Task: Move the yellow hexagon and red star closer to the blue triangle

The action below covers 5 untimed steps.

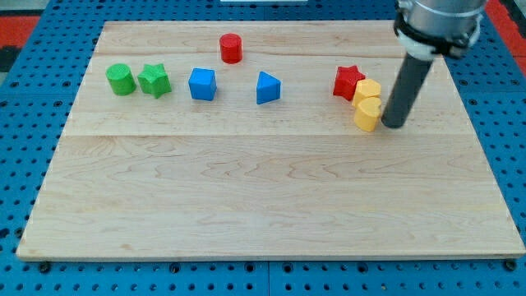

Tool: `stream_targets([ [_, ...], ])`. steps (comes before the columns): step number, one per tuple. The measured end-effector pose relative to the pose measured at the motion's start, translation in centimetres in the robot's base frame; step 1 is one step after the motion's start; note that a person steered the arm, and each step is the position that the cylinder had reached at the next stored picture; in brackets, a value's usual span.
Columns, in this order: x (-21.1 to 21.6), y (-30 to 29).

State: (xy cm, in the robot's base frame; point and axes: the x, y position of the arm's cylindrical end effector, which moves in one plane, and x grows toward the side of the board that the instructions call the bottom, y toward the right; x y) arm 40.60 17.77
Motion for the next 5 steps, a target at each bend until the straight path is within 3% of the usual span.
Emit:
stream_targets([
  [2,-6.9,-4.8],
  [3,-6.9,-10.9],
  [4,-8.0,-10.6],
  [5,-12.4,-13.6],
])
